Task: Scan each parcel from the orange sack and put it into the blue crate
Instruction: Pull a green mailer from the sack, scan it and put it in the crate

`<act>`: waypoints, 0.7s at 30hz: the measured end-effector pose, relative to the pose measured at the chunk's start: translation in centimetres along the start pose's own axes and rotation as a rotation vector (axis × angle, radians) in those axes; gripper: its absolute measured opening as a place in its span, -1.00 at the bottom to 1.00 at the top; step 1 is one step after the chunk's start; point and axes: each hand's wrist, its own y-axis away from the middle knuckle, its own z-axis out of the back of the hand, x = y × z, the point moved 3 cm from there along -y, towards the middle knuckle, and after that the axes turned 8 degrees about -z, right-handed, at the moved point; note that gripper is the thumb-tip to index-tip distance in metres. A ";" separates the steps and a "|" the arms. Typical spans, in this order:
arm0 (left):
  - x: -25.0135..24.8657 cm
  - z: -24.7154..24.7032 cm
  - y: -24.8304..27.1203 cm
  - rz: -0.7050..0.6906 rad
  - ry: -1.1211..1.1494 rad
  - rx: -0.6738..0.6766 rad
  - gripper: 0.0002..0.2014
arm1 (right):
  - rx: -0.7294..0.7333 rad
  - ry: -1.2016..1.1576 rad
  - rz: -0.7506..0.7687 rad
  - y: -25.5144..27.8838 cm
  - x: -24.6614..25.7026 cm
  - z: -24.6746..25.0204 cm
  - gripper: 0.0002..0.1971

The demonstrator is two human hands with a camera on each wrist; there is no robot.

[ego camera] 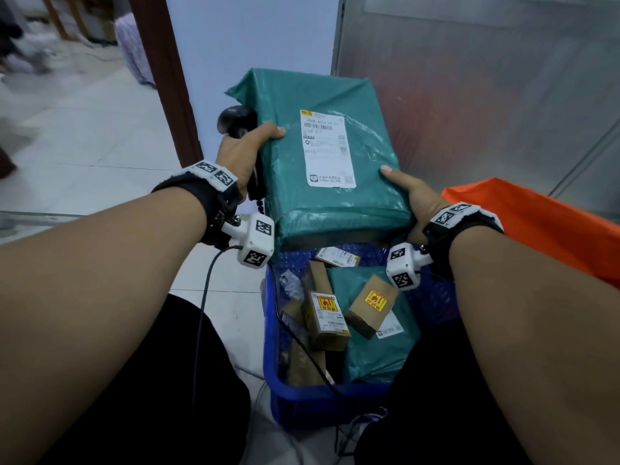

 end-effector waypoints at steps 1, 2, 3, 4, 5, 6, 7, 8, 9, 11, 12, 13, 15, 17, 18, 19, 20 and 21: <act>0.1 0.2 0.0 0.016 -0.005 0.003 -0.53 | 0.029 -0.018 -0.007 0.0 0.0 -0.2 -0.43; 0.3 0.4 0.0 0.026 -0.010 0.005 -0.47 | 0.058 -0.038 -0.015 0.1 0.0 -0.5 -0.49; 0.4 0.6 0.0 0.033 -0.011 0.004 -0.43 | 0.082 -0.056 -0.029 0.2 0.0 -0.7 -0.53; 0.6 0.7 -0.1 0.034 -0.008 -0.002 -0.39 | 0.097 -0.067 -0.035 0.3 0.2 -0.9 -0.55; 0.7 0.8 -0.1 0.041 -0.002 -0.001 -0.37 | 0.109 -0.070 -0.030 0.3 0.4 -1.0 -0.56; 0.7 0.8 -0.2 0.047 0.000 -0.003 -0.33 | 0.105 -0.076 -0.017 0.3 0.7 -1.0 -0.56; 0.7 0.8 -0.3 0.052 -0.010 -0.007 -0.29 | 0.097 -0.085 -0.002 0.3 0.9 -1.1 -0.55; 0.6 0.8 -0.4 0.047 -0.041 -0.024 -0.26 | 0.086 -0.098 0.016 0.3 1.1 -1.1 -0.54; 0.5 0.9 -0.5 0.044 -0.078 -0.044 -0.27 | 0.077 -0.109 0.034 0.2 1.3 -1.2 -0.54; 0.6 1.0 -0.9 0.047 -0.113 -0.100 -0.36 | 0.064 -0.113 0.076 0.1 1.5 -1.6 -0.62; 0.8 1.1 -1.2 0.054 -0.108 -0.133 -0.43 | 0.060 -0.111 0.093 0.1 1.7 -1.9 -0.68; 0.8 1.1 -1.2 0.056 -0.099 -0.167 -0.49 | 0.051 -0.111 0.103 0.1 1.8 -2.1 -0.73; 1.2 1.2 -1.5 0.049 -0.112 -0.227 -0.55 | 0.013 -0.107 0.120 0.2 1.9 -2.6 -0.72; 1.6 1.4 -1.7 0.041 -0.155 -0.281 -0.57 | -0.077 -0.088 0.133 -0.3 2.0 -2.6 -0.48; 1.6 1.4 -1.8 0.040 -0.162 -0.292 -0.59 | -0.127 -0.074 0.141 -0.4 2.0 -2.5 -0.35; 1.5 1.3 -1.7 0.041 -0.135 -0.295 -0.61 | -0.177 -0.065 0.153 -0.7 2.1 -2.3 -0.25; 1.3 1.2 -1.8 0.052 -0.096 -0.284 -0.62 | -0.218 -0.056 0.161 -0.8 2.1 -2.2 -0.18; 1.1 1.0 -1.9 0.071 -0.061 -0.275 -0.61 | -0.249 -0.053 0.170 -0.9 2.2 -2.1 -0.15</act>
